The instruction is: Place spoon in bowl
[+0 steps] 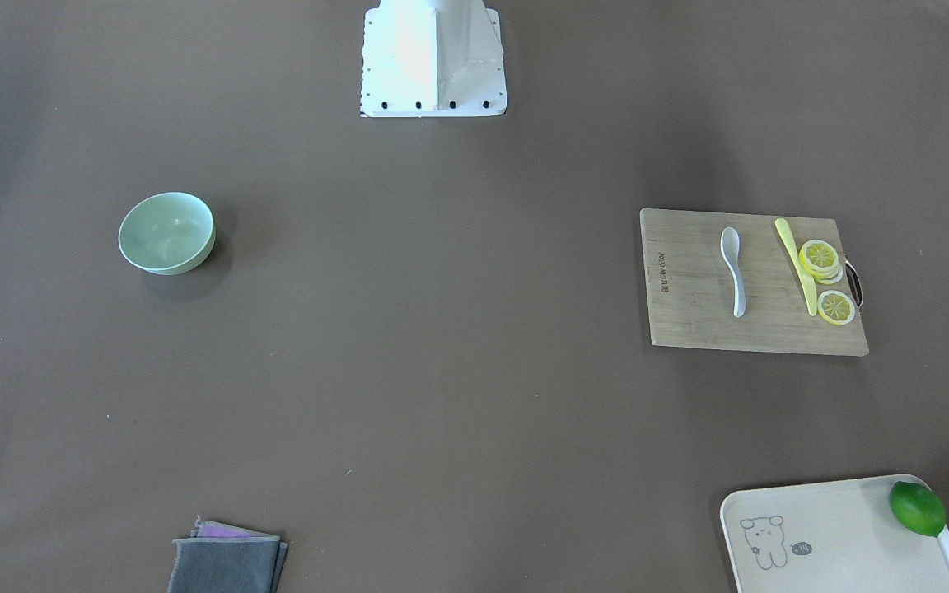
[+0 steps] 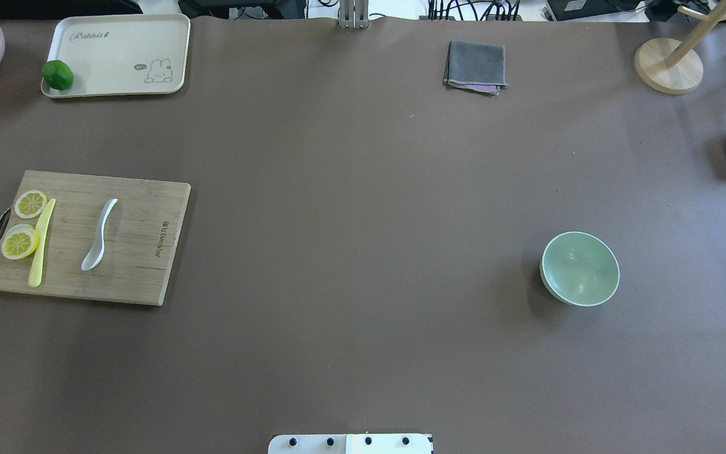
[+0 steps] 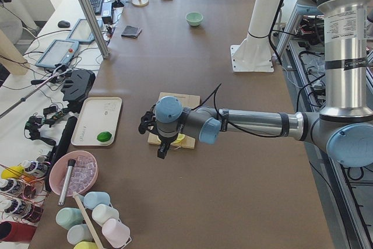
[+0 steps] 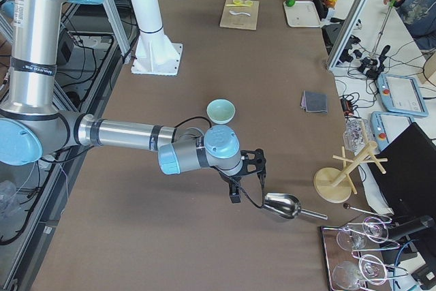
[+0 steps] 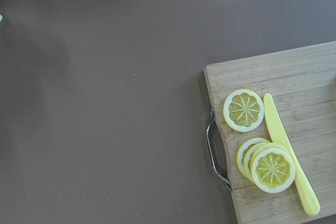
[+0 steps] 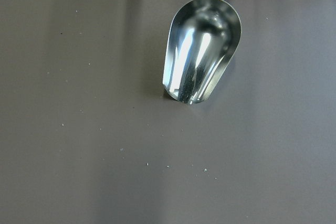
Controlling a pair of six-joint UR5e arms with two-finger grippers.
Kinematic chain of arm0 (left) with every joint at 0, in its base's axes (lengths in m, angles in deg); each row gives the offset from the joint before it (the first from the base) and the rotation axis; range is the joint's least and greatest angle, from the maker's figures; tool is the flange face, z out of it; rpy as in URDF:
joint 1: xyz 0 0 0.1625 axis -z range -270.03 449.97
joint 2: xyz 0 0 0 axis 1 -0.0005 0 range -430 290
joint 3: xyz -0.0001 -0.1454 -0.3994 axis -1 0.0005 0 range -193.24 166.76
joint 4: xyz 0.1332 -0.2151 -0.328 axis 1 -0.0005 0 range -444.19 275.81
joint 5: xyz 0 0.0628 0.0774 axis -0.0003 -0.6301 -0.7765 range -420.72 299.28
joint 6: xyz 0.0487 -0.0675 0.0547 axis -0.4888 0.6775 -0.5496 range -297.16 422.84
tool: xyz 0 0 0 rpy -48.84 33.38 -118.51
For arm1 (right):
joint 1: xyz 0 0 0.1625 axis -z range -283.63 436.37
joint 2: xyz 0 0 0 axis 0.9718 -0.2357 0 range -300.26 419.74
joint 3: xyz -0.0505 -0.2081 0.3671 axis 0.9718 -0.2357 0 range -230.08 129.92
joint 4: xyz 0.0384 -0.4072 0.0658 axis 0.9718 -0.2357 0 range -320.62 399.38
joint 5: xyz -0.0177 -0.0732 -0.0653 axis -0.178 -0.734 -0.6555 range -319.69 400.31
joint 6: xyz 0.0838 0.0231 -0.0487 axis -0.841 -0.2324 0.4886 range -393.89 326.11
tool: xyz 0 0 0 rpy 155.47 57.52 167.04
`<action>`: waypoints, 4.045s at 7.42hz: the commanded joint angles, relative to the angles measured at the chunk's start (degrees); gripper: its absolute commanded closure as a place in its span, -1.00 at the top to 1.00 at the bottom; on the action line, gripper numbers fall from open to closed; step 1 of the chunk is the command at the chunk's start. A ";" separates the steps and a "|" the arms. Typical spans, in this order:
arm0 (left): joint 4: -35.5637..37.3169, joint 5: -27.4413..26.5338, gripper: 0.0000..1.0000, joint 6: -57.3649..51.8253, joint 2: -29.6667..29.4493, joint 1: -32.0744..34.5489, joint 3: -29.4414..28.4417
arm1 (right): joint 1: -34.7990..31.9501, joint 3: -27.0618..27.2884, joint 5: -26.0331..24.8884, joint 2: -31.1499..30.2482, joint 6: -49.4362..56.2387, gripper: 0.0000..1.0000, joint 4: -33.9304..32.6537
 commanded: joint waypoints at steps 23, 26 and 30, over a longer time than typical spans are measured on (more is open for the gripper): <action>-4.52 -14.47 0.94 42.29 -9.45 -27.13 7.16 | 34.84 11.52 -10.53 4.01 -41.45 0.88 8.42; -4.53 -15.11 0.94 43.35 -10.51 -27.95 6.54 | 42.95 11.52 -14.58 5.25 -45.63 0.61 8.51; -4.53 -15.02 0.94 43.79 -11.82 -28.30 3.82 | 46.22 11.43 -15.12 4.90 -45.71 -0.80 8.51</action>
